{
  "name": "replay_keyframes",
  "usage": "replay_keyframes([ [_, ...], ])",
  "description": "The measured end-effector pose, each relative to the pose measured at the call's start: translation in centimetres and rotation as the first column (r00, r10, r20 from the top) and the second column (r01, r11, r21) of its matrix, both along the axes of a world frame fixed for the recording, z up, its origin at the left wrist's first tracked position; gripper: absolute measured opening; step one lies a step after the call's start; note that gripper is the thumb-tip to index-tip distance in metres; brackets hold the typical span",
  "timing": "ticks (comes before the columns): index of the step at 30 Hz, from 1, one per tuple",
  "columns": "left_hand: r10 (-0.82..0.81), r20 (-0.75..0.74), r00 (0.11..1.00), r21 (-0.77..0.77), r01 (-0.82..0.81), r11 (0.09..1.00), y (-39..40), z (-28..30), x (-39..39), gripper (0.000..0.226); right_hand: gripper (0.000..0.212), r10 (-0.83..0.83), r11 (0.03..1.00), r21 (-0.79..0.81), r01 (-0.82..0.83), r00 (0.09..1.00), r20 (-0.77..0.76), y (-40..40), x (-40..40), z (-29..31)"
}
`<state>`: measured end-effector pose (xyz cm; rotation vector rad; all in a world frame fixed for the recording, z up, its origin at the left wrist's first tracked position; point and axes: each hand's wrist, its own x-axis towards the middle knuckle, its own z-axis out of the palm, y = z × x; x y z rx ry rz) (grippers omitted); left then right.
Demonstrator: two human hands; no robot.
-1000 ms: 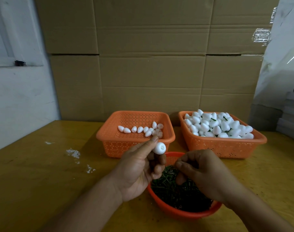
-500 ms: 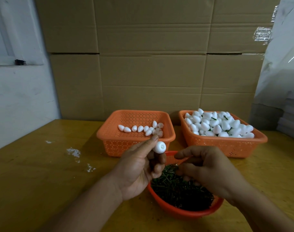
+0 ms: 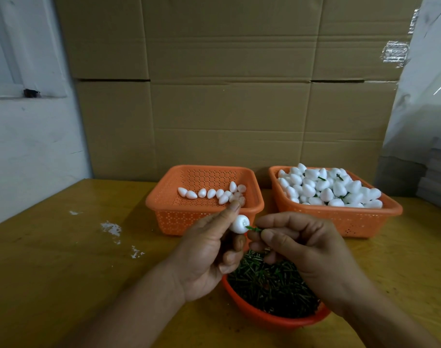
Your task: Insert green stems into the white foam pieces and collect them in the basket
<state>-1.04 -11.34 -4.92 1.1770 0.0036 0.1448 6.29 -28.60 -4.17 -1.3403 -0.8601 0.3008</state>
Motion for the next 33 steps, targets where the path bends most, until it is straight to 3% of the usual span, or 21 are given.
replay_keyframes([
  [8,0.008,-0.001,1.000,0.031,-0.008,0.999,-0.1,-0.1,0.0,0.030,0.021,-0.084,0.996,-0.033,0.087,0.993,0.085,0.1,-0.2,-0.3],
  [11,0.015,0.005,1.000,0.082,-0.016,0.997,-0.1,-0.1,0.0,0.036,0.010,-0.138,0.987,-0.054,0.152,0.970,0.201,0.0,-0.5,-0.2],
  [14,0.040,0.007,0.999,0.123,-0.040,0.992,-0.3,-0.1,0.0,0.037,0.016,-0.244,0.954,-0.064,0.294,0.879,0.409,0.0,-0.9,-0.4],
  [18,0.070,0.021,0.997,0.162,-0.072,0.984,-0.5,-0.1,-0.1,0.036,0.020,-0.359,0.886,0.010,0.463,0.673,0.646,0.3,-1.5,-0.7],
  [27,0.090,0.117,0.989,0.201,-0.113,0.973,-0.6,-0.1,0.0,0.031,0.014,-0.376,0.878,0.071,0.474,0.589,0.715,0.4,-1.6,-0.9],
  [33,0.154,0.196,0.969,0.277,-0.205,0.939,-0.9,-0.5,0.0,0.025,0.012,-0.359,0.859,0.024,0.512,0.568,0.740,0.4,-1.6,-1.1],
])
